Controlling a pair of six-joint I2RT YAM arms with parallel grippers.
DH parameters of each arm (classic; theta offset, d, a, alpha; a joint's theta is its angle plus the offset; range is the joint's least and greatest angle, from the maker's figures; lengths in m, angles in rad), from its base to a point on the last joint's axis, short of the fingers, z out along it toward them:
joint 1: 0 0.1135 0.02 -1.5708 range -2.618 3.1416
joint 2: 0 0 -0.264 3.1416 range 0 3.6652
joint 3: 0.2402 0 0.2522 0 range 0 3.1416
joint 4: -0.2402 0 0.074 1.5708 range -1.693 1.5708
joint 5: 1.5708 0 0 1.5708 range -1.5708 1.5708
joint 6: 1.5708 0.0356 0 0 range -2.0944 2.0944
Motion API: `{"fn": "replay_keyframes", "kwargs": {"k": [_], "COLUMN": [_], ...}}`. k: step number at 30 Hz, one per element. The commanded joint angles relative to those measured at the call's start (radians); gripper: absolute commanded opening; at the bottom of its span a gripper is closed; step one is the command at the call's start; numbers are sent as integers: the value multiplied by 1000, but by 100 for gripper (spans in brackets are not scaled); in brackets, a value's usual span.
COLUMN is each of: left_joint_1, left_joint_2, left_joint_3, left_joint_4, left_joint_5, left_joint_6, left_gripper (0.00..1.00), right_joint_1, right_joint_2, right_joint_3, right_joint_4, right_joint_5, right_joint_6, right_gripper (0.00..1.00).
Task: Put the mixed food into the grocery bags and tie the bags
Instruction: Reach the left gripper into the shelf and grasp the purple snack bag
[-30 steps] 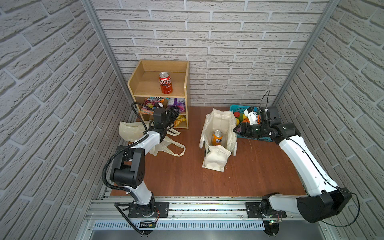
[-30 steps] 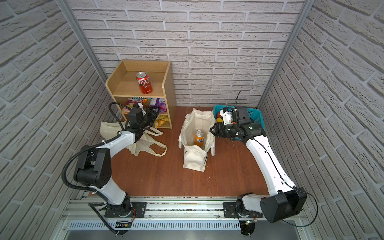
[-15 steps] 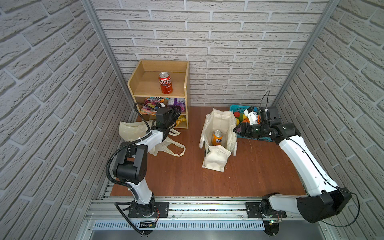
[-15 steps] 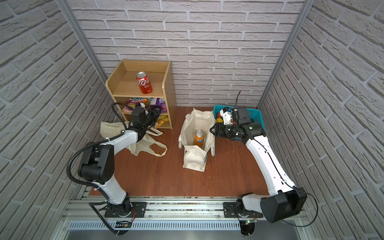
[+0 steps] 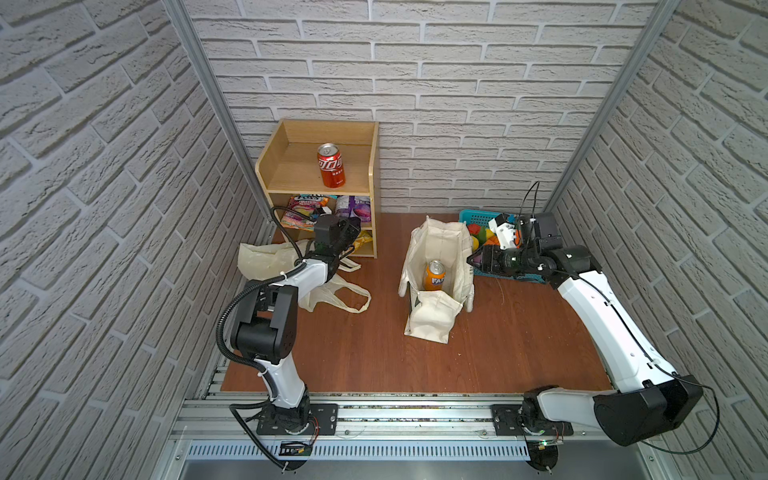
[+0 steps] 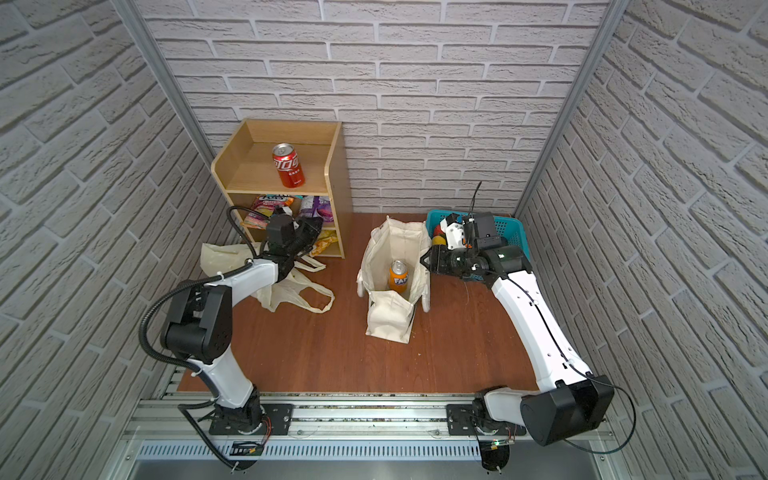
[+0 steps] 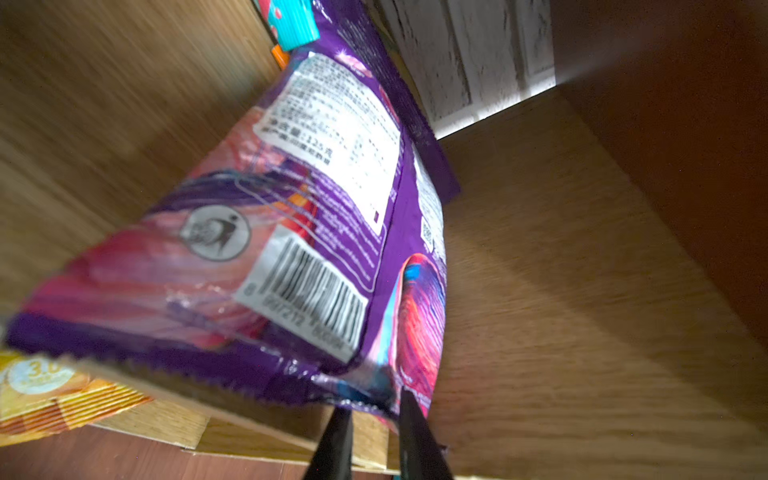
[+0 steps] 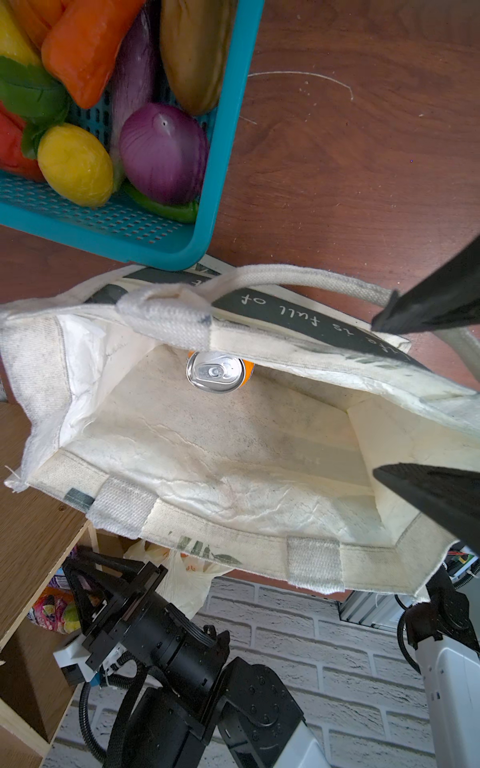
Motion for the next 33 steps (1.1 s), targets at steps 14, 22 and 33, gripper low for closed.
{"fn": "replay_keyframes", "kwargs": {"k": [14,22,33], "left_joint_1": [-2,0,2], "left_joint_2": [-109,-208,-186], "left_joint_3": [-69,-188,-179], "left_joint_4": [71,71,57], "left_joint_5": [-30,-56,-50], "left_joint_6": [36,49,75], "left_gripper": [0,0,84], "right_joint_1": [-5,-4,-5], "right_joint_2": [-19,-15,-12], "right_joint_3": [14,11,15], "right_joint_4": [17,24,23], "right_joint_5": [9,4,4], "right_joint_6": [-6,-1,-3], "right_gripper": [52,52,52]}}
